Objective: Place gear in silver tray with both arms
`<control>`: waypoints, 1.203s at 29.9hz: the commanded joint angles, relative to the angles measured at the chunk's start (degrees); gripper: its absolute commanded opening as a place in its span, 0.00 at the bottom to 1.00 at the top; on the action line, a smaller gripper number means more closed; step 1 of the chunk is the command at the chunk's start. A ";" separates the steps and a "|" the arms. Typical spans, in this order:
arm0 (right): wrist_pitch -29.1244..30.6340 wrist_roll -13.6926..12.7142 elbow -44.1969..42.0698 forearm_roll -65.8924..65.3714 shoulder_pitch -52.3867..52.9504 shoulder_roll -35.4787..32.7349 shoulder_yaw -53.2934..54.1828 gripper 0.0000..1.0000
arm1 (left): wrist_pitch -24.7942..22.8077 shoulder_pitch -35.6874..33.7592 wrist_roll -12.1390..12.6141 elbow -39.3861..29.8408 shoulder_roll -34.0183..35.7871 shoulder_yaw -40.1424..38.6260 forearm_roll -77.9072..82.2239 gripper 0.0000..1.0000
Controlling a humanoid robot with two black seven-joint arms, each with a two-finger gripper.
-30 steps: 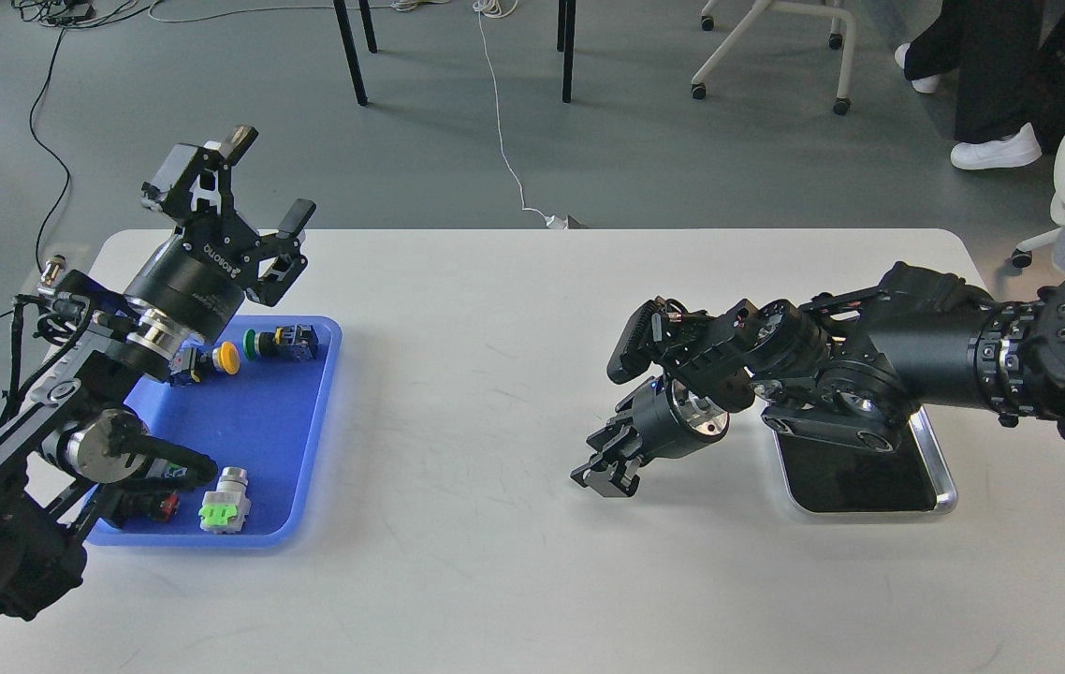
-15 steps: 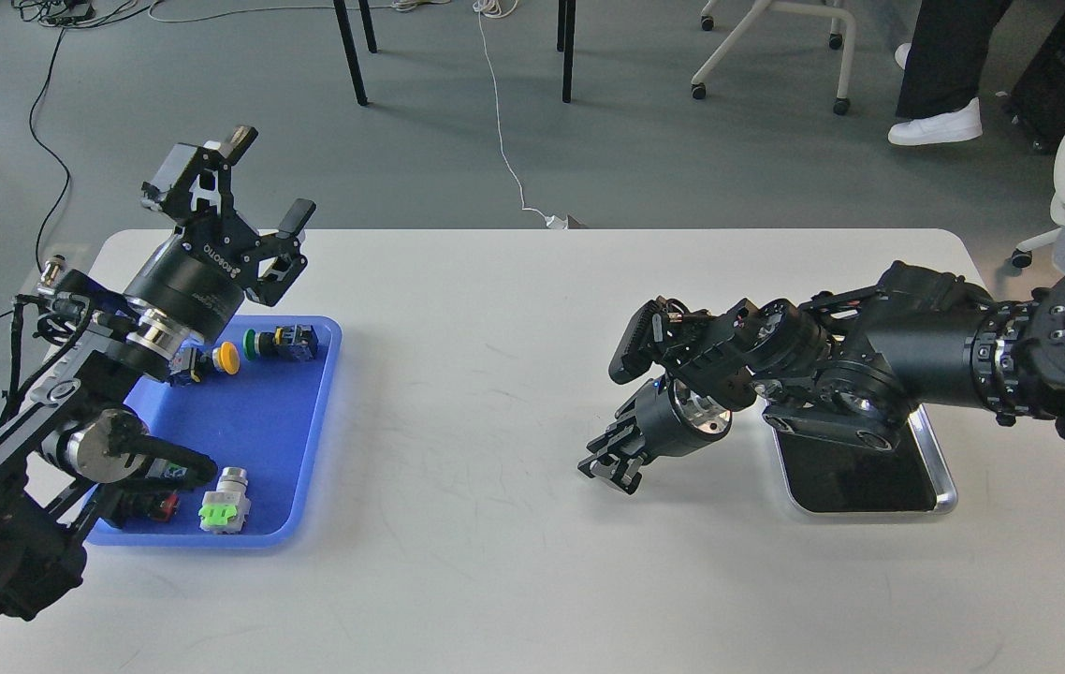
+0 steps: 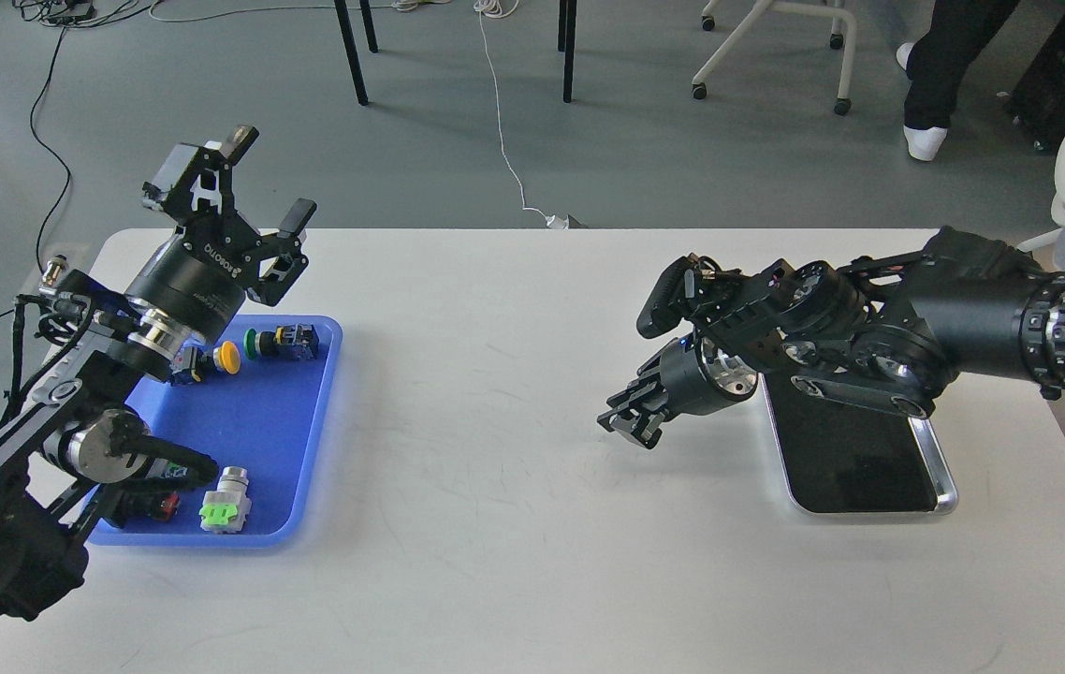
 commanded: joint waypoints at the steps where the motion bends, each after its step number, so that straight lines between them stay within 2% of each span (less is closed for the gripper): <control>1: 0.10 -0.01 2.66 -0.46 2.31 -7.13 -0.10 0.18 | 0.05 0.00 0.08 0.00 -0.36 0.09 0.07 0.98; 8: 0.18 -0.01 4.60 -6.95 0.57 -21.29 -0.72 0.19 | 0.05 -0.09 0.25 0.00 -1.59 0.27 0.33 0.98; 12: 0.18 -0.01 4.51 -8.28 -2.86 -26.04 -0.72 0.19 | -0.04 0.00 0.34 0.00 -2.29 0.35 0.42 0.98; 22: 0.01 -0.01 3.90 -8.28 -8.93 -26.94 0.16 0.25 | -0.04 -0.09 0.69 0.00 -2.82 0.35 0.42 0.98; 24: -0.08 -0.01 3.55 -8.28 -9.46 -26.76 0.25 0.32 | -0.04 -0.09 0.69 0.00 -2.82 0.35 0.42 0.98; 26: -0.08 -0.01 3.54 -7.84 -9.81 -26.32 1.39 0.53 | -0.04 0.00 0.69 0.00 -2.91 0.27 0.42 0.98; 29: -0.08 -0.01 3.46 -7.66 -11.04 -26.32 3.58 0.92 | -0.04 0.00 0.69 0.00 -2.91 0.27 0.42 0.98; 31: -0.08 -0.01 3.46 -7.66 -11.48 -26.41 4.90 0.96 | -0.04 0.00 0.69 0.00 -2.82 0.27 0.42 0.98; 36: -0.17 -0.01 3.46 -5.65 -11.74 -26.93 12.45 0.99 | -0.04 0.00 0.69 0.00 -2.82 0.35 0.42 0.98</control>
